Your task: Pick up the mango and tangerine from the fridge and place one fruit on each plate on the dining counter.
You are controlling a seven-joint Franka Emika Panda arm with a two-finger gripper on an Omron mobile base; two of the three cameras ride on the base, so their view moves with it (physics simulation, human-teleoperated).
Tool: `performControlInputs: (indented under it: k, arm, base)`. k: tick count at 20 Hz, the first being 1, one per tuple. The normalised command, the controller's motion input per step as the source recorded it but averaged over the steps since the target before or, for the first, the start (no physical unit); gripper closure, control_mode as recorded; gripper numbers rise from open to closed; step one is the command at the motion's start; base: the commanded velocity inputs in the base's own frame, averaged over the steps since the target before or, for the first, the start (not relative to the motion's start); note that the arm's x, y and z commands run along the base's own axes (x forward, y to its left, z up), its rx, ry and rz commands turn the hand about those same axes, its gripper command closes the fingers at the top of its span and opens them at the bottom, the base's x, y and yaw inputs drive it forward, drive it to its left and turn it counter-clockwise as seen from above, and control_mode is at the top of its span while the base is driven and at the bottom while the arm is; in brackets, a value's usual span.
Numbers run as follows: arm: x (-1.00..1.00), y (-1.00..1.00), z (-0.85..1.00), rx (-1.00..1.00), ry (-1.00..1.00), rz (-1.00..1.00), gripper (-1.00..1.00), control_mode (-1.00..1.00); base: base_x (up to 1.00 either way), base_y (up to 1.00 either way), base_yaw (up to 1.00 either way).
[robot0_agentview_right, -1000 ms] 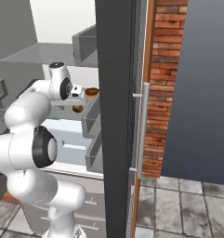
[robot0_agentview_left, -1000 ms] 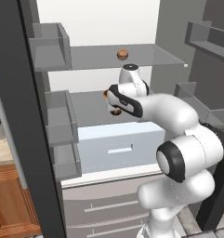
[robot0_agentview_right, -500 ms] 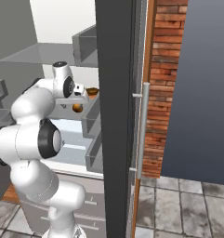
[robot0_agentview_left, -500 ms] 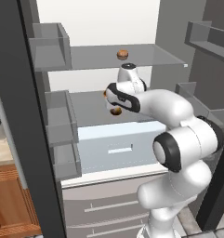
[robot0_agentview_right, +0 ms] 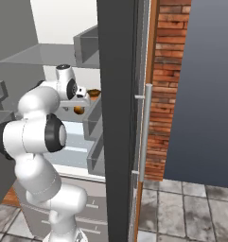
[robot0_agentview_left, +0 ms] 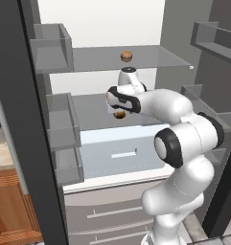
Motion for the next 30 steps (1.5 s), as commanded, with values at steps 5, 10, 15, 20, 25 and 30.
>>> performControlInputs:
  k: [5,10,15,20,25,30]
  arm:
    - [0.2,0.03,-0.14,0.0,0.02,0.0,-1.0,-1.0]
    - [0.24,0.0,-0.09,0.0,0.01,0.0,-1.0,-1.0]
    - [0.34,0.0,-0.07,0.0,0.03,0.0,-1.0,-1.0]
    - [0.34,0.0,-0.09,0.0,0.05,0.0,-1.0,-1.0]
    - [0.24,0.07,-0.16,0.0,0.08,0.0,-1.0,-1.0]
    - [-0.01,0.05,-0.18,0.0,0.0,0.0,-1.0,-1.0]
  base:
    - [0.0,0.0,0.0]
    - [0.0,0.0,0.0]
    - [0.0,0.0,0.0]
    - [0.0,0.0,0.0]
    - [0.0,0.0,0.0]
    - [0.0,0.0,0.0]
